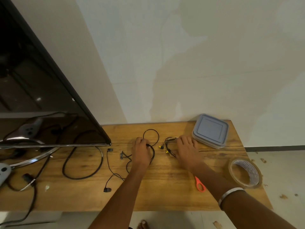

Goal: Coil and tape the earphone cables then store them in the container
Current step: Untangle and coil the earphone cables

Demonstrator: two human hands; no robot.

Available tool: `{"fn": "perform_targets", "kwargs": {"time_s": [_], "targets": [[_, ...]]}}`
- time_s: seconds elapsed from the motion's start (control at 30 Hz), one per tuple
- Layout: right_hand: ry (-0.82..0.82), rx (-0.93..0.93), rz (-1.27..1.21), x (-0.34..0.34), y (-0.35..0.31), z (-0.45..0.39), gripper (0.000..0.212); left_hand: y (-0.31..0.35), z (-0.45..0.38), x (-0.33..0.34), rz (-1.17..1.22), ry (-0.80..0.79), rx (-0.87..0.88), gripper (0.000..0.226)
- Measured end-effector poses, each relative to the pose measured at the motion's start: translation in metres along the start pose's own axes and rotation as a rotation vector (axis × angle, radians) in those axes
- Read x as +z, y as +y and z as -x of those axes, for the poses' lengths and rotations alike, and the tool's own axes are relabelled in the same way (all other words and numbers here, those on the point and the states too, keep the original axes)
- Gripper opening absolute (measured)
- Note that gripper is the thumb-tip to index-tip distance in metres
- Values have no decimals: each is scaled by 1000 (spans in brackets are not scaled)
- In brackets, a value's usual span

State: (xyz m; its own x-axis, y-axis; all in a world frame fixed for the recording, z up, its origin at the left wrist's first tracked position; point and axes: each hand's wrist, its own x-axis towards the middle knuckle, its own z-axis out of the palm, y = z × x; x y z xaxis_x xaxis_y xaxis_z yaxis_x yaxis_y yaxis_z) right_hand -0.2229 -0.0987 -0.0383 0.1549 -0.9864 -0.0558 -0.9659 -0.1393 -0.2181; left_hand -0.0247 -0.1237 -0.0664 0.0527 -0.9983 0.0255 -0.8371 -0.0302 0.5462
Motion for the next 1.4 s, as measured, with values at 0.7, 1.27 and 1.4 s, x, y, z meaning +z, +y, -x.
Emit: {"fn": "perform_targets", "kwargs": {"time_s": [0.7,1.27,1.4], "targets": [[62,-194,169,13,-14,14,19,-13,8,-22,19,14,24,6],[8,-203,26,2,-17,21,30,-9,18,-30,45,8,32,5],[5,-120,-32,-5,-19,23,28,-7,21,-35,39,4,46,6]]}}
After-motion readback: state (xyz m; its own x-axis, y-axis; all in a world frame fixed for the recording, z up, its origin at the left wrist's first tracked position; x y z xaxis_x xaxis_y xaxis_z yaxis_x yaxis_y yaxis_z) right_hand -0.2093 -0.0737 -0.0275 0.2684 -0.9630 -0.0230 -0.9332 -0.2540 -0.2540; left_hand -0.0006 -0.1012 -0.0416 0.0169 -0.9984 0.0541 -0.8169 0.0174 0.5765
